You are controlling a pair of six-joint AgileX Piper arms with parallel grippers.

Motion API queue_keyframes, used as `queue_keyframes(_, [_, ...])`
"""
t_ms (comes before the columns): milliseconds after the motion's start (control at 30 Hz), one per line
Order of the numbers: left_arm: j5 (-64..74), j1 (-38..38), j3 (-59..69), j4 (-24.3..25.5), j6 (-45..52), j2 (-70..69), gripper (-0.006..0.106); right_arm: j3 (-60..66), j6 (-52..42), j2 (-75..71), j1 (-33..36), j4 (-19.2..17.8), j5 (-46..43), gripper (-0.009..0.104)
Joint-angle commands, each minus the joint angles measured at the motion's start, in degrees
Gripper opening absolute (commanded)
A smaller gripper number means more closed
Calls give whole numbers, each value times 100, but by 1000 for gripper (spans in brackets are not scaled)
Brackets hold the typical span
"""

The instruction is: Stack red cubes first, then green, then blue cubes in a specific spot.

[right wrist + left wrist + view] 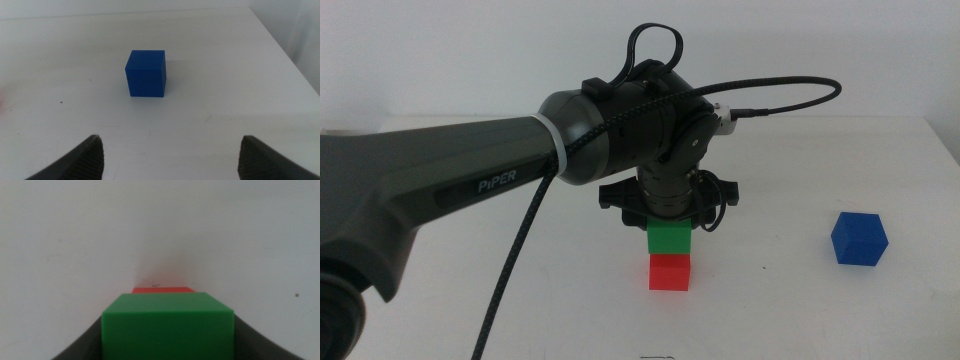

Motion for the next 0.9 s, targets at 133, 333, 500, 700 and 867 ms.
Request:
queue_keyframes(133, [-339, 9, -204, -85, 52, -165, 2, -46, -76, -86, -41, -134, -261, 94])
queue_keyframes(333, [-357, 9, -204, -173, 186, -113, 2, -46, -76, -86, -41, -134, -261, 94])
queue_keyframes(500, [-132, 9, -204, -189, 186, -113, 2, -46, -76, -86, -41, -134, -261, 94])
queue_keyframes(700, [-117, 9, -204, -167, 186, 33, 2, -46, -76, -86, -41, -134, -261, 94])
queue_keyframes(867, [-117, 9, -204, -208, 186, 67, 2, -46, -76, -86, -41, -135, -261, 94])
